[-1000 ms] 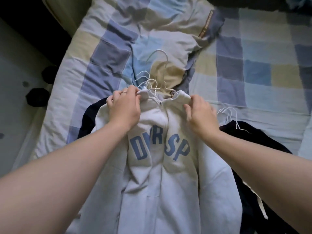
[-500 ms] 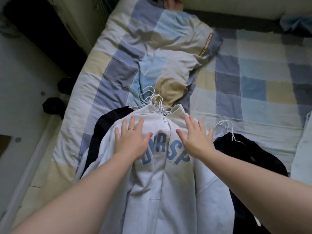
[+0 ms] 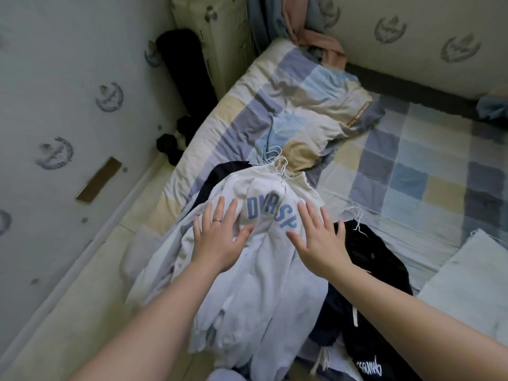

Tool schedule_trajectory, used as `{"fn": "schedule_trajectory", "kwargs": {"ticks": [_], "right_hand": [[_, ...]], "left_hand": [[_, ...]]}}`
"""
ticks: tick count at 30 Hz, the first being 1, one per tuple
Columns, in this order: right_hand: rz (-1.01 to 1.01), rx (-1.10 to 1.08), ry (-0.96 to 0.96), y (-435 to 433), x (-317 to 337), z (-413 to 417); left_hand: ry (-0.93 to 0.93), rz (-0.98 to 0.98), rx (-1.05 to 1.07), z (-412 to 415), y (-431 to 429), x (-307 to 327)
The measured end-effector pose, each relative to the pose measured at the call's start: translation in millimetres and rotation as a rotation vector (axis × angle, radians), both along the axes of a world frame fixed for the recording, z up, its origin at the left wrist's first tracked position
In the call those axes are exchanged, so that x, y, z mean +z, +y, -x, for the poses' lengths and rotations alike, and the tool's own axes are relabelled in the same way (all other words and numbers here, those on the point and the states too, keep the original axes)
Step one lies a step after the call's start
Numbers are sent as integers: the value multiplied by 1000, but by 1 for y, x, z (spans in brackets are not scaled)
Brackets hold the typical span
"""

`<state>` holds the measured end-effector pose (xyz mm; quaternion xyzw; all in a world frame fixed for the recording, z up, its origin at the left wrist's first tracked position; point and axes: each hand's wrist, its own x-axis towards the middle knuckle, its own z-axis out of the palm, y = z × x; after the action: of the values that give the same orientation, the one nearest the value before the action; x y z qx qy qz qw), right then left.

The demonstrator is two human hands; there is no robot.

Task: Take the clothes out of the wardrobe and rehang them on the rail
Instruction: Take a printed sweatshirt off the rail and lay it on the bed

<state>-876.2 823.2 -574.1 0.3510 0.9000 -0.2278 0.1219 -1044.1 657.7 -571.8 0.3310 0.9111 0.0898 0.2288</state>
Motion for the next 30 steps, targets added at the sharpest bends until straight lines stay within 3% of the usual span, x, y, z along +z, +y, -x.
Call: {"fn": "schedule_trajectory", "kwargs": {"ticks": [16,30], "right_hand": [[-39,458,147,-202,99,-60],[-128,590,187,-392,118,-190]], "left_hand": [[60,-164,506,-148,-213,96],[177,-81,606,-320,-431,121]]}}
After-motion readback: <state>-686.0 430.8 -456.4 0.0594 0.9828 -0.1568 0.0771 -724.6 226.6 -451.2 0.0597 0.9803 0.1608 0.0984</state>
